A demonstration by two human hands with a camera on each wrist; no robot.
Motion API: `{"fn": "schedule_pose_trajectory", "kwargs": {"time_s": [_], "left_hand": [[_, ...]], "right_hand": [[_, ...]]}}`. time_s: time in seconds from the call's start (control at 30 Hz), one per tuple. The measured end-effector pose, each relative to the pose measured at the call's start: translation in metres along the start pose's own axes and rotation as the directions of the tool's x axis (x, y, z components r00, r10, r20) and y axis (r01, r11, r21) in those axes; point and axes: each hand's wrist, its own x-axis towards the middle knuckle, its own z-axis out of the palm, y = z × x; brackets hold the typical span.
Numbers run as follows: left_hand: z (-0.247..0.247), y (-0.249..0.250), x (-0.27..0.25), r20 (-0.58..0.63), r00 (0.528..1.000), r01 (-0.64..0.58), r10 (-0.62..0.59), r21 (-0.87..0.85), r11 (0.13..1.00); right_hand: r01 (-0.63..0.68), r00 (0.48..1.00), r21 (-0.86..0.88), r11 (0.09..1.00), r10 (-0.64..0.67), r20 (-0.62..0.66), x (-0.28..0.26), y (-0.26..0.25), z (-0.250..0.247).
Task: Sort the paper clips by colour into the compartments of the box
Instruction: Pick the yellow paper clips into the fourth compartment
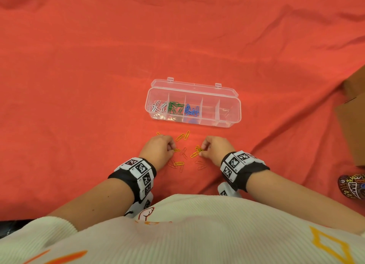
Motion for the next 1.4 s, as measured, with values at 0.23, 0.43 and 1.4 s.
{"fn": "schedule_pose_trajectory", "kwargs": {"time_s": [0.23,0.43,1.4], "left_hand": [[0.002,0.004,0.0,0.046,0.999,-0.012,0.01,0.04,0.999],[-0.003,0.013,0.002,0.084,0.996,-0.011,0.005,0.074,0.997],[-0.022,0.112,0.072,-0.197,0.98,-0.027,-0.016,-0.216,0.976]], "right_hand": [[0.005,1.0,-0.063,0.998,-0.003,0.019,-0.005,-0.004,-0.001],[0.074,0.997,0.022,0.997,-0.074,-0.025,-0.007,0.001,0.001],[0.051,0.951,0.334,0.941,0.056,-0.304,0.022,-0.009,-0.087]]}}
